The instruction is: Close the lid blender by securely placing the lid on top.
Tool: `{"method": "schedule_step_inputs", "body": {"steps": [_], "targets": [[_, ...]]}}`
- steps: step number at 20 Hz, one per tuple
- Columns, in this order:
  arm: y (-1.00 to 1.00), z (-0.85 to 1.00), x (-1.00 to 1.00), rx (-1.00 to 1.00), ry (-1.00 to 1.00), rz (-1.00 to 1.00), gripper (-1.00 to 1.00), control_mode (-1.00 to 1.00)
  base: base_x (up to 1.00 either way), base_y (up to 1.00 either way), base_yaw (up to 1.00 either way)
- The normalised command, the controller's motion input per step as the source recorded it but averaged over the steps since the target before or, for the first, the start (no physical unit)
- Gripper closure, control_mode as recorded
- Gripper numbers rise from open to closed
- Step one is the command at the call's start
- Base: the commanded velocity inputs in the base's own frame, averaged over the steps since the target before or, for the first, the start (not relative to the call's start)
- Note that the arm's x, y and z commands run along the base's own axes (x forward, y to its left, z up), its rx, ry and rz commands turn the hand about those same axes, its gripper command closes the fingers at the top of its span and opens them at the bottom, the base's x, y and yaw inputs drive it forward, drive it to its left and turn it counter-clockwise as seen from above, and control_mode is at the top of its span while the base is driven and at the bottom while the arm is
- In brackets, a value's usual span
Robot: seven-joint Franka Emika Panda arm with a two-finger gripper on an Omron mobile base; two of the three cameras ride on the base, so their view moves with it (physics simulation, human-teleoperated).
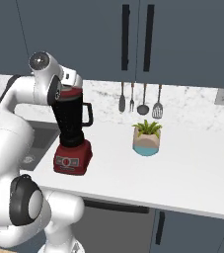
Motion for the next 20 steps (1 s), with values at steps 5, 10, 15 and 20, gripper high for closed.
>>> {"method": "schedule_step_inputs", "body": {"steps": [5, 10, 15, 20], "targets": [[0.00, 0.00, 0.22, 0.00, -0.01, 0.00, 1.00, -1.00, 0.00, 0.00, 0.00], [0.00, 0.00, 0.05, 0.00, -0.03, 0.00, 1.00, -1.00, 0.00, 0.00, 0.00], [0.04, -0.01, 0.05, 0.00, -0.04, 0.00, 1.00, -1.00, 0.00, 0.00, 0.00], [0.05, -0.10, 0.00, 0.00, -0.09, 0.00, 1.00, -1.00, 0.00, 0.00, 0.00]]}}
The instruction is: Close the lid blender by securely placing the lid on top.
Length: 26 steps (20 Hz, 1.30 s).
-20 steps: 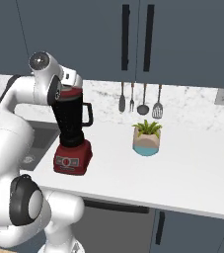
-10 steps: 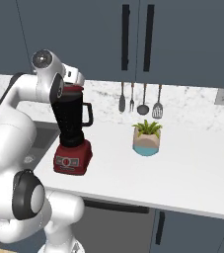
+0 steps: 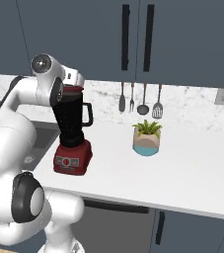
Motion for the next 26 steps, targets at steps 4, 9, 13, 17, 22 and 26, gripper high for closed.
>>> {"method": "schedule_step_inputs", "body": {"steps": [4, 9, 13, 17, 22, 26], "targets": [[0.01, -0.03, -0.03, 0.00, -0.13, 0.00, 1.00, -1.00, 0.00, 0.00, 0.00], [0.01, -0.14, 0.00, 0.00, -0.07, 0.00, 1.00, -1.00, 0.00, 0.00, 0.00], [0.00, -0.17, 0.00, 0.00, -0.03, 0.00, 1.00, -1.00, 0.00, 0.00, 0.00], [0.01, -0.20, 0.00, 0.00, -0.01, 0.00, 1.00, -1.00, 0.00, 0.00, 0.00], [0.00, -0.28, -0.05, 0.00, -0.03, 0.00, 1.00, -1.00, 0.00, 0.00, 0.00], [0.00, -0.21, -0.09, 0.00, 0.00, 0.00, -1.00, -1.00, 0.00, 0.00, 0.00]]}}
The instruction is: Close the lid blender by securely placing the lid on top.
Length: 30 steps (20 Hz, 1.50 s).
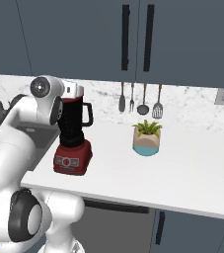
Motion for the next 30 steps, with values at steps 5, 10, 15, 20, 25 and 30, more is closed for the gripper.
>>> {"method": "schedule_step_inputs", "body": {"steps": [5, 10, 15, 20, 25, 30], "targets": [[0.00, -0.05, -0.03, 0.00, 0.00, 0.00, -1.00, -1.00, 0.00, 0.00, 0.00], [0.00, 0.02, -0.01, 0.00, -0.01, 0.00, -1.00, -1.00, 0.00, 0.00, 0.00], [0.00, 0.10, -0.09, 0.00, 0.00, 0.00, -1.00, -1.00, 0.00, 0.00, 0.00], [0.00, 0.39, -0.52, 0.00, -0.10, 0.00, -1.00, -1.00, 0.00, 0.00, 0.00], [0.00, 0.26, -0.74, 0.00, -0.07, 0.00, -1.00, -1.00, 0.00, 0.00, 0.00], [-0.03, 0.25, -0.89, 0.00, 0.00, -0.03, -1.00, -1.00, 0.00, 0.00, 0.00]]}}
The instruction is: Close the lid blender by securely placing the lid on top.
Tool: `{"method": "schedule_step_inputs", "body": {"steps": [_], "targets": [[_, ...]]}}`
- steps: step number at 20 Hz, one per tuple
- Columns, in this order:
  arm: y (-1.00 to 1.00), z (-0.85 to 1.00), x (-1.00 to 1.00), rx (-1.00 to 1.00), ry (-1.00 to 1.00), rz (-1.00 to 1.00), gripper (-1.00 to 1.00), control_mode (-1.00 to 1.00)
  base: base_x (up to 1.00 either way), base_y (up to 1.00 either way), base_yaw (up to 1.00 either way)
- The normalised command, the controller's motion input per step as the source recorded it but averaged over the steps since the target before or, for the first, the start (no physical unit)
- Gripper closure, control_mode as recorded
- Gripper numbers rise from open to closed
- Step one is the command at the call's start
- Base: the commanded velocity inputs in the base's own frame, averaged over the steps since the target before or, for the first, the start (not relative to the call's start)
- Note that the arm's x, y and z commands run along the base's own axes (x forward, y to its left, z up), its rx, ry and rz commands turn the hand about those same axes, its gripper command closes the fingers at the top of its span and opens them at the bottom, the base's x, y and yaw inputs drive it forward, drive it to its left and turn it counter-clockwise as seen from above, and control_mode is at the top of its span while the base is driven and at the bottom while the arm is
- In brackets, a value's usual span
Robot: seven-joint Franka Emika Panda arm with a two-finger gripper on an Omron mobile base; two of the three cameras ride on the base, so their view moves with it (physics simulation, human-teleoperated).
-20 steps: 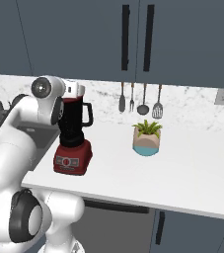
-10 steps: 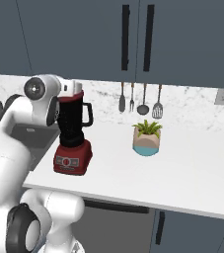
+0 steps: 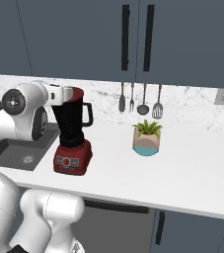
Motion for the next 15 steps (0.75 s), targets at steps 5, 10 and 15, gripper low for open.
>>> {"method": "schedule_step_inputs", "body": {"steps": [5, 10, 15], "targets": [[-0.34, 0.25, -0.98, 0.01, 0.07, -0.07, -1.00, -1.00, 0.00, 0.00, 0.00], [-0.48, 0.05, -0.98, 0.00, 0.11, -0.11, -1.00, -1.00, 0.00, 0.00, 0.00], [-0.39, -0.14, -0.58, 0.00, 0.01, -0.03, -1.00, -1.00, 0.00, 0.00, 0.00]]}}
